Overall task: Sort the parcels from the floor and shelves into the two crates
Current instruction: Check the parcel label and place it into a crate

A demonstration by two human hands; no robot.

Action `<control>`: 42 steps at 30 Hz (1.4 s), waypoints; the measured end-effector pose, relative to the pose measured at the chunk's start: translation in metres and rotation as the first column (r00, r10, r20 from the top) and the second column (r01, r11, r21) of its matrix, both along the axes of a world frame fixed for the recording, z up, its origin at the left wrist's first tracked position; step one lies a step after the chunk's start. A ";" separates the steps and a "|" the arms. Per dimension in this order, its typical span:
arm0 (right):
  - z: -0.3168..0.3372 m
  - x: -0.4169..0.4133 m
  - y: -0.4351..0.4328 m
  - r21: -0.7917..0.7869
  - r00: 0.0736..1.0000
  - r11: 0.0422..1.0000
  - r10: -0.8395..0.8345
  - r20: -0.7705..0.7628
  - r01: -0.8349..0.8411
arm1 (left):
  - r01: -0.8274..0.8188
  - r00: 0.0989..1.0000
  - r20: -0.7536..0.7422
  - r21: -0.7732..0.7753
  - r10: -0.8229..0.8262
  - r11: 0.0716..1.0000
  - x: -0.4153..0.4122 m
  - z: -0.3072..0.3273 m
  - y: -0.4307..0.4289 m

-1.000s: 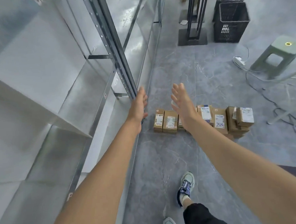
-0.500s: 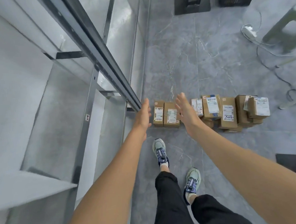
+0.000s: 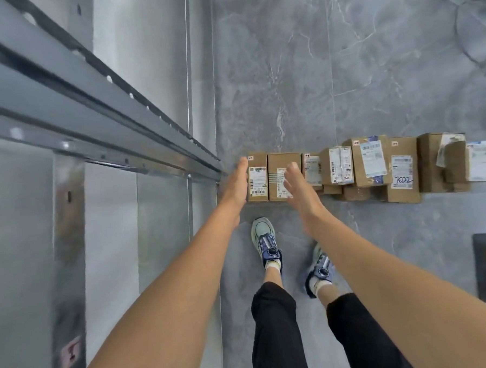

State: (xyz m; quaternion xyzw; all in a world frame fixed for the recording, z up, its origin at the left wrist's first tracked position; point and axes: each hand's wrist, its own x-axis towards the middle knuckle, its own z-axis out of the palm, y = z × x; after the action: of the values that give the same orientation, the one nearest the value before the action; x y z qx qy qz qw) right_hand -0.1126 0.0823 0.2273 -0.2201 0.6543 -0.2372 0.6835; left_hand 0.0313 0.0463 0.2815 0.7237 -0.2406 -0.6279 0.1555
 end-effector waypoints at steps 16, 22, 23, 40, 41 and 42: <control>-0.286 0.026 -0.050 0.200 0.999 0.980 -0.007 0.038 -0.001 | -0.047 0.998 0.042 0.213 0.039 0.976 0.010 -0.297 -0.032; -0.353 0.034 -0.060 0.221 1.000 0.975 0.001 -0.019 0.003 | -0.055 0.997 -0.042 0.212 0.066 0.976 -0.001 -0.349 -0.047; -0.358 0.036 -0.061 0.211 0.999 0.978 -0.002 -0.039 0.010 | -0.053 0.997 -0.046 0.219 0.064 0.974 -0.002 -0.356 -0.048; -0.347 0.050 -0.075 0.188 0.993 0.980 -0.041 -0.111 0.062 | -0.179 0.979 -0.054 0.226 0.196 0.957 0.021 -0.360 -0.041; -0.337 0.050 -0.079 0.180 0.992 0.981 -0.052 -0.114 0.072 | -0.218 0.971 -0.056 0.211 0.234 0.953 0.022 -0.352 -0.042; -0.327 0.048 -0.083 0.160 0.994 0.985 -0.049 -0.094 0.063 | -0.239 0.964 -0.069 0.194 0.256 0.952 0.021 -0.342 -0.044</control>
State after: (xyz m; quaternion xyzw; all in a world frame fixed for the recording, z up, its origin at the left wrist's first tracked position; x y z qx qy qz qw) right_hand -0.0641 -0.0005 -0.0999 -0.1556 0.7073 -0.1921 0.6623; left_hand 0.0526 0.0021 -0.0606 0.7293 -0.0815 -0.6560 0.1765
